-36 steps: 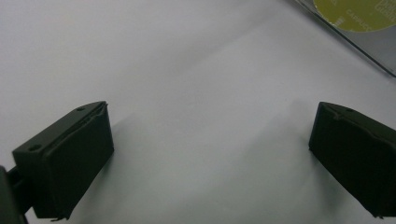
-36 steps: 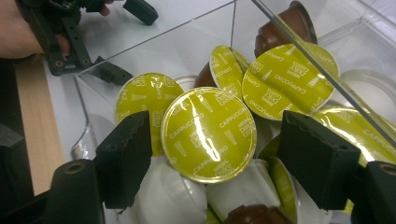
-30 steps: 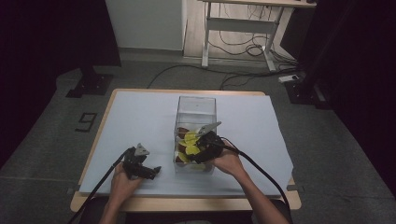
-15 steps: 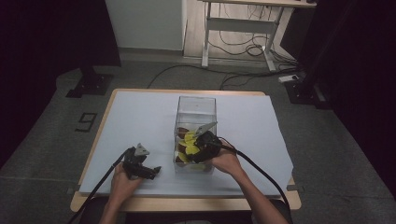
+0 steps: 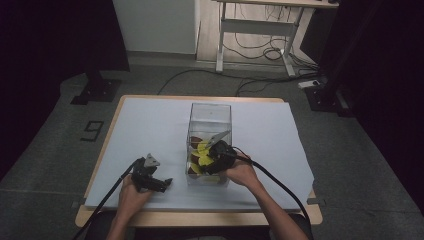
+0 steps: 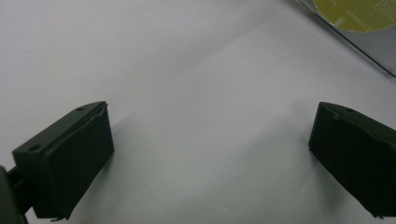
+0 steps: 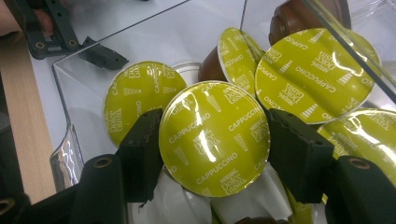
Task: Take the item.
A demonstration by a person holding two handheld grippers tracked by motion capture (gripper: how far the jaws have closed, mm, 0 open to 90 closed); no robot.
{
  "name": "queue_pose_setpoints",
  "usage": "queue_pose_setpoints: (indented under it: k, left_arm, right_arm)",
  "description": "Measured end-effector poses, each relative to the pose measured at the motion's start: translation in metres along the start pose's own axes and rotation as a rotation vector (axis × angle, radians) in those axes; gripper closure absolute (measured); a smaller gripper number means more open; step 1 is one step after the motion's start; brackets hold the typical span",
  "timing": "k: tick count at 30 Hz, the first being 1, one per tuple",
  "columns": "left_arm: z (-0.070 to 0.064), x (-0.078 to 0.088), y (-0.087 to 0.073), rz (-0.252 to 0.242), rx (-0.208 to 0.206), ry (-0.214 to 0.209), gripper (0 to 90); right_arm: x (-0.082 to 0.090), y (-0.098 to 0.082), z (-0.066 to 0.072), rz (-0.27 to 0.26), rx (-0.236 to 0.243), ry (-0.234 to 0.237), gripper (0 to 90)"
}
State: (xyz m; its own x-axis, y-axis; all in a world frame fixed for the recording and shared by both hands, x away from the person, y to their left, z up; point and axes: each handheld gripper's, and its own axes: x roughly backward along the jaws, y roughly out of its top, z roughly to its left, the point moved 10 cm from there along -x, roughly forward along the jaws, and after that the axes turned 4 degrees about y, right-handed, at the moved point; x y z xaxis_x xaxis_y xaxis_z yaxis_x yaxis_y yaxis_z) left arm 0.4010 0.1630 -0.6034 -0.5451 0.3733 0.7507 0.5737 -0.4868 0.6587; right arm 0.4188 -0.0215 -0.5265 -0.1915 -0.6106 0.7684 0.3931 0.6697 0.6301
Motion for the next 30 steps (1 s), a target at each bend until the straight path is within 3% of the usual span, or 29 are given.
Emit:
queue_pose_setpoints:
  k: [10, 20, 30]
  left_arm:
    - [0.000, 0.000, 0.000, 0.000, 0.000, 0.000, 0.0]
    - [0.000, 0.000, 0.000, 0.000, -0.002, 0.000, 0.0]
    - [0.000, 0.000, 0.000, 0.000, -0.001, 0.001, 0.0]
  right_arm:
    - [0.006, 0.003, -0.001, -0.018, -0.009, -0.009, 38.3]
    - [0.026, 0.011, 0.002, -0.070, 0.010, -0.019, 38.3]
    - [0.041, 0.016, 0.002, -0.088, 0.012, -0.023, 38.3]
